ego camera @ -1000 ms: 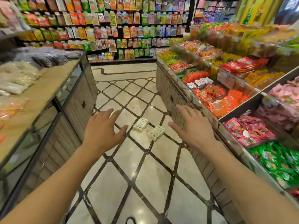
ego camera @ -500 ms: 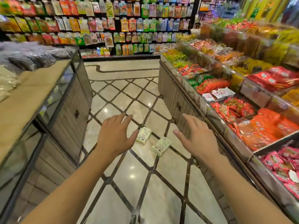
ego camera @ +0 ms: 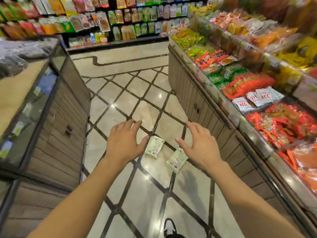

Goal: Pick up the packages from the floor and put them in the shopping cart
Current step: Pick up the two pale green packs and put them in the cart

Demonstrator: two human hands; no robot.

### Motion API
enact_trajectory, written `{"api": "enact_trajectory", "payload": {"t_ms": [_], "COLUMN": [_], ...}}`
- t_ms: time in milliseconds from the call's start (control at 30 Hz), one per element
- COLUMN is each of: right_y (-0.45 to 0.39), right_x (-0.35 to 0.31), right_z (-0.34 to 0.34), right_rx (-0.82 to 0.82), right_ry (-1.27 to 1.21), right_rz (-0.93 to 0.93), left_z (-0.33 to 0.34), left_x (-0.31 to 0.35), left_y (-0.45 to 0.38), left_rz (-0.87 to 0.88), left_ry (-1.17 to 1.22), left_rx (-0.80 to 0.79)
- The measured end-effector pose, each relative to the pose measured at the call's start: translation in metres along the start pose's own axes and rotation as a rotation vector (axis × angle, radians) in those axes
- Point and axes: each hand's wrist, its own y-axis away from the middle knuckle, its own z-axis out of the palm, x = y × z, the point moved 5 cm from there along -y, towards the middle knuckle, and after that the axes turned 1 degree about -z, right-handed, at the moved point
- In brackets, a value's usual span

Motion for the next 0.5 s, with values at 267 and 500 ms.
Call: {"api": "enact_trajectory", "payload": {"t_ms": [267,500], "right_y": [-0.111,-0.198], "right_x": [0.019,0.023], "right_z": [0.049,0.104], "right_rx": [-0.114,-0.153], "right_ry": [0.014,0.017], "right_rz": [0.068,0.200], "left_z": [0.053,0.129], "left_x": [-0.024,-0.045], "left_y": [-0.121,-0.237], "left_rz": [0.003,0.097], "left_ry": [0.065,0.073], "left_rx": [-0.062,-0.172]}}
